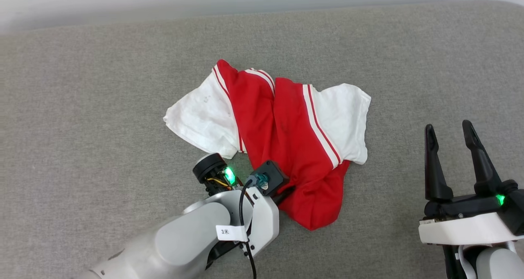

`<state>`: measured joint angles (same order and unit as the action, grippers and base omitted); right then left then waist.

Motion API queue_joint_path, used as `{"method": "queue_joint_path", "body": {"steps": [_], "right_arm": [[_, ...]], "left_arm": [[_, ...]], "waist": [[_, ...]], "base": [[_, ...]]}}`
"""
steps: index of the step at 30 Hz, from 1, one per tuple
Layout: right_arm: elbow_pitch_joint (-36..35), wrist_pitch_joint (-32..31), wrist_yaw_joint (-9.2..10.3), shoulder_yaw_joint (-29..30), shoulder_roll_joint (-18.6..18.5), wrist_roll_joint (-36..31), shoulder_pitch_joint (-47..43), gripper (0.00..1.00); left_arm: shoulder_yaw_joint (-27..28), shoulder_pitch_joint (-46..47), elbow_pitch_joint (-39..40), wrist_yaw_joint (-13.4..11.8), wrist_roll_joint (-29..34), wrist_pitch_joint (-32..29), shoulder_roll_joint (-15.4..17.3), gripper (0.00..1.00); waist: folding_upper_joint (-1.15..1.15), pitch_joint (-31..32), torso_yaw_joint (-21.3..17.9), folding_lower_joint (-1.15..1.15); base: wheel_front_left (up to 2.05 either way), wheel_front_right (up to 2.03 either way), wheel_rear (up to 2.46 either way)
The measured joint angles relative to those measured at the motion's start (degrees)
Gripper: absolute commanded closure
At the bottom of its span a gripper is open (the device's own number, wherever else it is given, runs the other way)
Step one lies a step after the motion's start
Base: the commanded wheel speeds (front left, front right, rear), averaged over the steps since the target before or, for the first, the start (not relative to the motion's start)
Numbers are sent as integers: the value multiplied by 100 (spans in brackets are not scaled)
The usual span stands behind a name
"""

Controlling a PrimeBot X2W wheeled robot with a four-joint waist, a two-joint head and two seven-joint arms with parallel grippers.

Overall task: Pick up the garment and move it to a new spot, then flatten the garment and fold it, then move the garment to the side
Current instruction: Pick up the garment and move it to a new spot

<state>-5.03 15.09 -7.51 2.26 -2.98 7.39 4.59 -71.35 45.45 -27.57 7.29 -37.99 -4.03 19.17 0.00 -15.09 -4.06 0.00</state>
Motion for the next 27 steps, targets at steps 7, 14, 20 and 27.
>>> {"method": "queue_joint_path", "body": {"steps": [7,14,20,27], "right_arm": [[124,0,0,-10,1,-58,-143,0],[219,0,0,11,1,-75,-377,0],[309,0,0,20,1,-75,-498,0],[411,0,0,33,2,-71,-690,0]], "left_arm": [[328,-70,14,-485,100,1001,-213,0],[890,-341,390,-1228,110,1753,-93,0],[1518,-759,723,-2019,290,1892,169,0],[2642,-1827,1506,-2622,726,1908,368,0]], "waist": [[0,287,95,0],[0,636,214,0],[0,856,330,0],[0,1189,477,0]], "base": [[0,0,0],[0,0,0],[0,0,0],[0,0,0]]}}
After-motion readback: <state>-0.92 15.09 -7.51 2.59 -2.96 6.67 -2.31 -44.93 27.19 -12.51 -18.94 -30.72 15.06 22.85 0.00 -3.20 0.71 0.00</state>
